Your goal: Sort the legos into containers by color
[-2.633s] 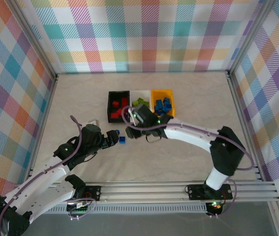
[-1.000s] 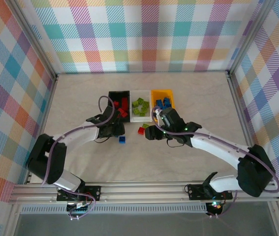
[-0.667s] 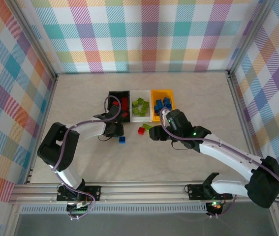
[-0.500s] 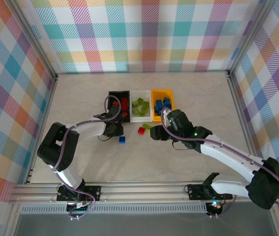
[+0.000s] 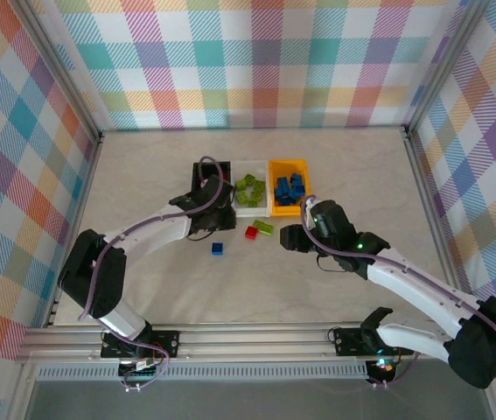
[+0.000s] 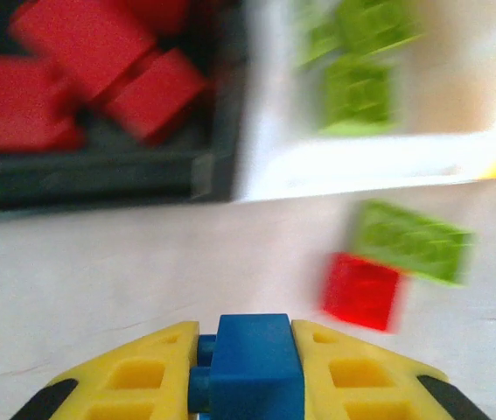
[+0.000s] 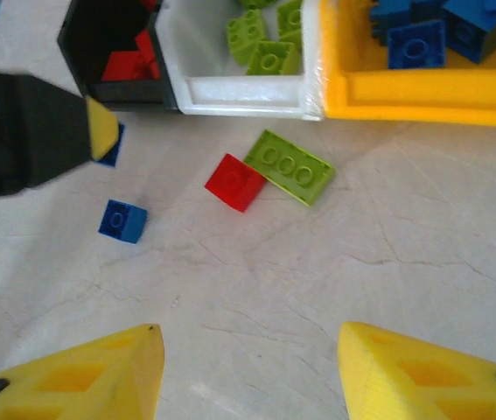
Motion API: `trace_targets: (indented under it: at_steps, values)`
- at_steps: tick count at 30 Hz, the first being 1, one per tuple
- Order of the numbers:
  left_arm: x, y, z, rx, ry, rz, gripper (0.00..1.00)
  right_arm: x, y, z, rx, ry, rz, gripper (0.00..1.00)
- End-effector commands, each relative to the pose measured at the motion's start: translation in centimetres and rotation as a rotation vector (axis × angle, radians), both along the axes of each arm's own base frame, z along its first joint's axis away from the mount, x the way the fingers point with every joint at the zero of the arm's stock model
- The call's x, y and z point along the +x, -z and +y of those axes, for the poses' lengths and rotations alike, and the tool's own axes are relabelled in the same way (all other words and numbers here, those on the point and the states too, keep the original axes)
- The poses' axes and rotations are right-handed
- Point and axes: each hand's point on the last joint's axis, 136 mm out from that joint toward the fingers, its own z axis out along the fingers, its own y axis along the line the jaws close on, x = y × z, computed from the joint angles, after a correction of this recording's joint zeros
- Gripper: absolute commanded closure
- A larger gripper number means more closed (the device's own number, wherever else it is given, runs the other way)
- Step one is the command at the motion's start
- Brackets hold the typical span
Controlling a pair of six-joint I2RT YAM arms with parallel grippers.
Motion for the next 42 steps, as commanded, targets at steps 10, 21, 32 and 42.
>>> trace_targets:
  at_steps: [10, 21, 32, 42]
  values:
    - [7.5, -4.1, -12.8, -0.088, 0.124, -0.044, 0.78, -2.4, 2.2, -2.7, -0.010, 0.061, 0.067, 0.44]
    - [11.3, -4.4, -15.8, -0.060, 0.131, -0.047, 0.41, -2.7, 1.7, -2.8, 0.003, 0.059, 0.062, 0.43]
    - [4.9, -6.4, -11.3, -0.115, 0.144, -0.077, 0.24, -2.2, 1.6, -2.7, 0.001, 0.061, 0.053, 0.41]
    - [-3.1, -0.5, -5.0, -0.038, 0.133, 0.014, 0.19, -1.7, 1.8, -2.3, 0.015, 0.066, 0.053, 0.41]
